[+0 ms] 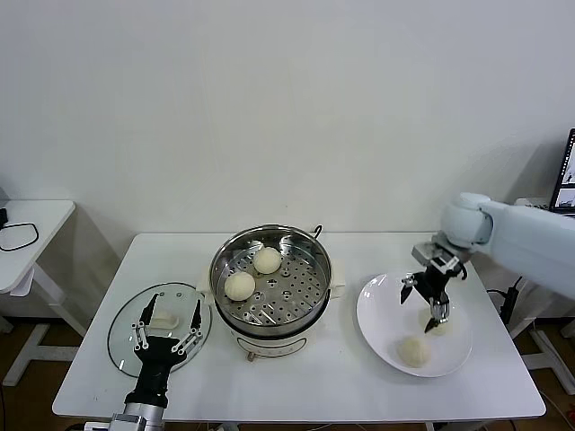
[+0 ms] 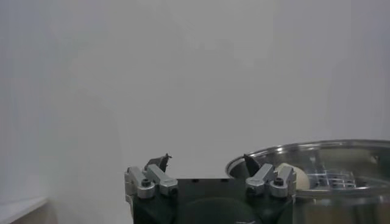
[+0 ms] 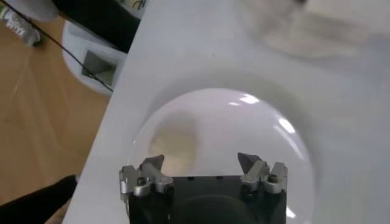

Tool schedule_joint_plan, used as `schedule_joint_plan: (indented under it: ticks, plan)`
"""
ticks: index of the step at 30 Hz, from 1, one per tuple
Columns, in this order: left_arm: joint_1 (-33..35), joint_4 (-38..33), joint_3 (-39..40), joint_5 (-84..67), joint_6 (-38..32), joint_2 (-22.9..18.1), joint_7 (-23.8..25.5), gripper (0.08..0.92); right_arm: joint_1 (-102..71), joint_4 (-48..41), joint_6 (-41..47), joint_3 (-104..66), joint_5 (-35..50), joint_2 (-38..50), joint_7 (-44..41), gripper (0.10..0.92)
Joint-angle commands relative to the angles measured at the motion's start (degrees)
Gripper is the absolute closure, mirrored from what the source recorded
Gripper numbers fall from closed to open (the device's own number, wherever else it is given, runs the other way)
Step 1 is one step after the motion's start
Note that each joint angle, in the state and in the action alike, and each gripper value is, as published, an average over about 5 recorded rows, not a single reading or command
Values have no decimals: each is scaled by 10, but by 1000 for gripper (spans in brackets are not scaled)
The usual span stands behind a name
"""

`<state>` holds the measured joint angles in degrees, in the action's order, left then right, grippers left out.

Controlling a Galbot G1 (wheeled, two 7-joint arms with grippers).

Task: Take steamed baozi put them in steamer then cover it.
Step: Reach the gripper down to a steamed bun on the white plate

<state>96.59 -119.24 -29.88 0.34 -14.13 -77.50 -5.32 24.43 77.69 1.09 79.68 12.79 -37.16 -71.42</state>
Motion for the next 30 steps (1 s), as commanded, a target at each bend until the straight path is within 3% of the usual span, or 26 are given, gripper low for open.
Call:
schedule_joint_plan:
  ticks: [1, 21, 30]
  plan:
    - [0, 1, 0, 0, 0, 0, 0, 177, -77, -1, -4, -16, -35, 15, 43, 203]
    - [3, 3, -4, 0, -6, -1, 0, 177, -98, -2, 8, -19, -42, 7, 68, 205]
    - [1, 4, -4, -1, -8, -2, 0, 177, -94, 3, 7, -25, -50, 9, 85, 310]
